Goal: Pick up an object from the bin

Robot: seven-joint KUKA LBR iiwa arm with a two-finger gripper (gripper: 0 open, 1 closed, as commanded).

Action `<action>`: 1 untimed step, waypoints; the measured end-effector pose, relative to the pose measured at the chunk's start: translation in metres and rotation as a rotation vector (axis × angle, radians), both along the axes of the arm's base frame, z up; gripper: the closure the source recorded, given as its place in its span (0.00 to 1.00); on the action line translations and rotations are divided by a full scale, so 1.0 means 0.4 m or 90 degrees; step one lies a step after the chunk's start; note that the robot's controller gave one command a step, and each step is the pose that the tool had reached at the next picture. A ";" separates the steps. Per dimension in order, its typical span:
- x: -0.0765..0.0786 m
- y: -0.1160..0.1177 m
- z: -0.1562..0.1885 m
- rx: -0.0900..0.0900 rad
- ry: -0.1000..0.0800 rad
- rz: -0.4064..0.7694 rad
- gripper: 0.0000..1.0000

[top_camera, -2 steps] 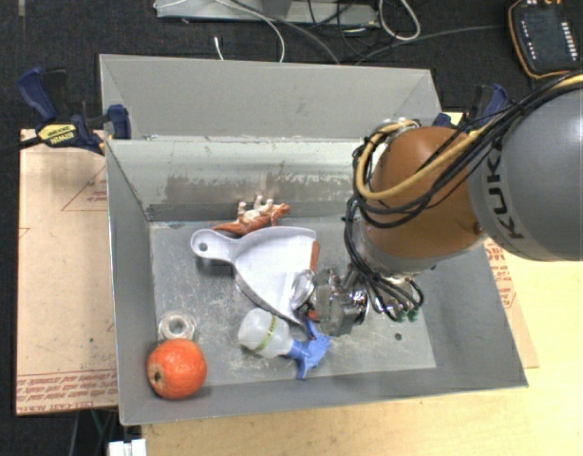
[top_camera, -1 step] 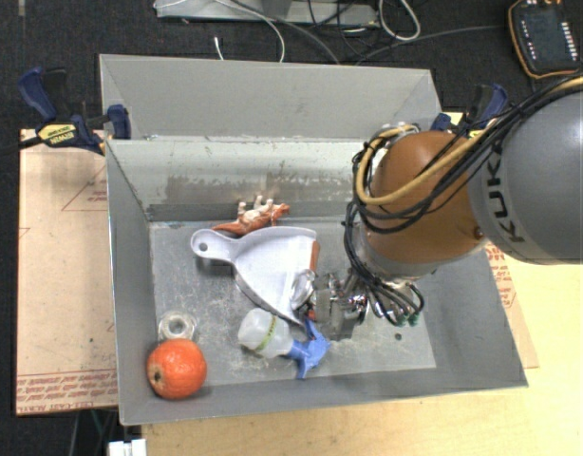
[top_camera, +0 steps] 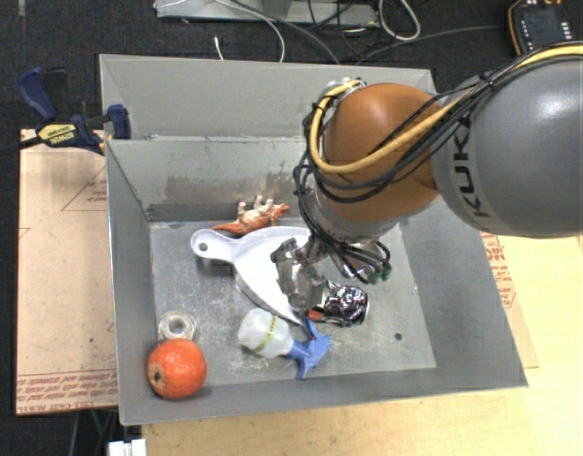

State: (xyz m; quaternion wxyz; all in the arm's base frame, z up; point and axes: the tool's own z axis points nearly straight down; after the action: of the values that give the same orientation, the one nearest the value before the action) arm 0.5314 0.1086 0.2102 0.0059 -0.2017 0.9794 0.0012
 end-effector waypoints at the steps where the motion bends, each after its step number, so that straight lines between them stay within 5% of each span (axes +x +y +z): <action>1: -0.071 -0.022 0.251 -0.002 0.008 -0.057 1.00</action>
Offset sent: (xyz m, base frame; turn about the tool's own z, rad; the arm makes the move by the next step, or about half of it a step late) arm 0.0203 -0.0787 -0.0106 0.2668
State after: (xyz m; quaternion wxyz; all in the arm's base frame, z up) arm 0.5030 0.1000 0.3107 -0.0008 -0.1580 0.9874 0.0006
